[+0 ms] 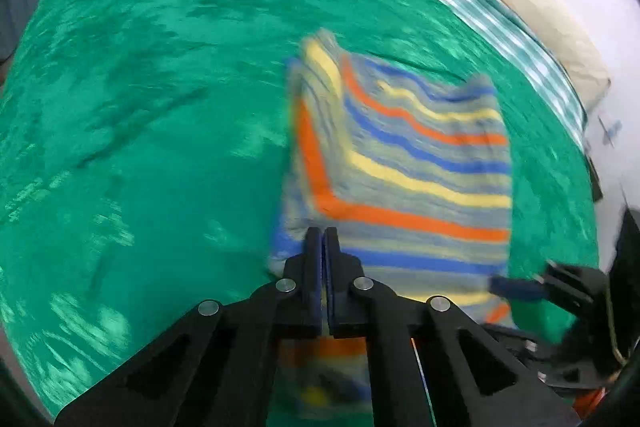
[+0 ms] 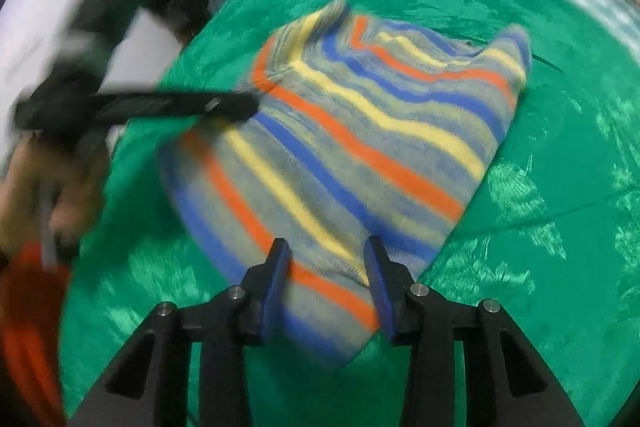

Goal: Fold small clothes
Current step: 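Open both tools and release the folded side onto the sweater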

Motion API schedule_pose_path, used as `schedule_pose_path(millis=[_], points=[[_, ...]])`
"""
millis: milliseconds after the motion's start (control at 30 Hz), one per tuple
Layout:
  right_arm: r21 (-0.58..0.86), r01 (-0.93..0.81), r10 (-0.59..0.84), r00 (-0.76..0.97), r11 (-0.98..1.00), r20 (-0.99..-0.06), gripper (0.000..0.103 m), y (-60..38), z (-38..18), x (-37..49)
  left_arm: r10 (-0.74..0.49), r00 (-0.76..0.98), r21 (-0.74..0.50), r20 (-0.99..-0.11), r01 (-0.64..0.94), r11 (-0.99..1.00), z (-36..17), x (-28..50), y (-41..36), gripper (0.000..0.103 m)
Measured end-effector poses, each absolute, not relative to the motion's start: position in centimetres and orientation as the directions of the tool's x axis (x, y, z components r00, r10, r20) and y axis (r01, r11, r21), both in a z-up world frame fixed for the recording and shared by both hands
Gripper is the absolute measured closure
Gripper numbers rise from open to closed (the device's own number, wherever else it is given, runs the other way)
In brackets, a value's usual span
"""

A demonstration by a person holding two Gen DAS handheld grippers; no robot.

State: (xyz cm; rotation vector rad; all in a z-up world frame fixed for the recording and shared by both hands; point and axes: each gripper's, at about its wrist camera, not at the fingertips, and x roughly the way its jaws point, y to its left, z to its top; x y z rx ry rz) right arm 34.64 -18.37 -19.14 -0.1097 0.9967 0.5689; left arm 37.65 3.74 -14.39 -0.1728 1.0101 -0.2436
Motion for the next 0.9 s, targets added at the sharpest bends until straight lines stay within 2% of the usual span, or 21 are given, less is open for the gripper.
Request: schedule_pose_path(millis=[100, 200, 233, 333, 367, 400, 433, 500, 600, 733, 800, 833, 867, 900], points=[[0.186, -0.484, 0.416, 0.426, 0.855, -0.804, 0.063, -19.2, -17.2, 35.0, -0.295, 0.558, -0.253, -0.775, 0.153, 0.955, -11.7, 37.5, 4.7, 0.093], [0.183, -0.449, 0.419, 0.509, 0.874, -0.752, 0.063, -21.1, -14.0, 38.0, -0.372, 0.577, -0.293, -0.727, 0.229, 0.928, -9.8, 38.0, 3.8, 0.092], [0.183, -0.435, 0.413, 0.523, 0.882, -0.746, 0.063, -21.5, -13.4, 39.5, -0.408, 0.568, -0.306, -0.715, 0.271, 0.913, -9.5, 38.7, 2.9, 0.088], [0.224, -0.387, 0.41, 0.512, 0.894, -0.755, 0.063, -22.0, -13.9, 44.4, -0.364, 0.559, -0.221, -0.745, 0.309, 0.925, -10.4, 40.4, 0.0, 0.077], [0.247, -0.342, 0.396, 0.492, 0.907, -0.775, 0.063, -22.3, -15.0, 46.5, -0.327, 0.541, -0.192, -0.775, 0.292, 0.937, -11.4, 41.7, -0.5, 0.077], [0.264, -0.303, 0.384, 0.466, 0.916, -0.797, 0.064, -22.4, -16.2, 48.0, -0.277, 0.514, -0.166, -0.812, 0.251, 0.954, -13.0, 42.9, -0.4, 0.083], [0.257, -0.241, 0.34, 0.429, 0.936, -0.837, 0.069, -22.7, -18.1, 49.7, -0.241, 0.491, -0.152, -0.837, 0.213, 0.965, -14.3, 43.9, 0.0, 0.091], [0.248, -0.188, 0.307, 0.426, 0.95, -0.851, 0.07, -22.8, -20.1, 50.8, -0.264, 0.494, -0.181, -0.828, 0.209, 0.961, -13.8, 43.7, 1.1, 0.09], [0.181, -0.199, 0.258, 0.5, 0.963, -0.827, 0.069, -22.0, -17.7, 48.9, -0.296, 0.544, -0.197, -0.785, 0.233, 0.952, -11.2, 40.9, 2.6, 0.077], [0.12, -0.34, 0.302, 0.556, 0.933, -0.774, 0.069, -20.2, -13.7, 42.3, -0.388, 0.532, -0.256, -0.753, 0.307, 0.917, -10.3, 35.7, 3.8, 0.071], [0.157, -0.4, 0.365, 0.522, 0.903, -0.771, 0.069, -19.3, -13.2, 38.8, -0.363, 0.5, -0.21, -0.786, 0.337, 0.918, -11.7, 33.7, 2.6, 0.071], [0.205, -0.432, 0.418, 0.485, 0.878, -0.768, 0.069, -18.7, -13.6, 36.7, -0.316, 0.483, -0.158, -0.816, 0.34, 0.927, -12.8, 32.8, 2.2, 0.078], [0.233, -0.441, 0.441, 0.461, 0.867, -0.77, 0.069, -18.6, -14.3, 35.6, -0.239, 0.458, -0.087, -0.856, 0.327, 0.941, -14.8, 32.0, 1.9, 0.082], [0.264, -0.438, 0.456, 0.423, 0.859, -0.783, 0.069, -18.2, -15.6, 34.2, -0.23, 0.453, -0.082, -0.861, 0.322, 0.943, -15.6, 31.5, 2.0, 0.082]])
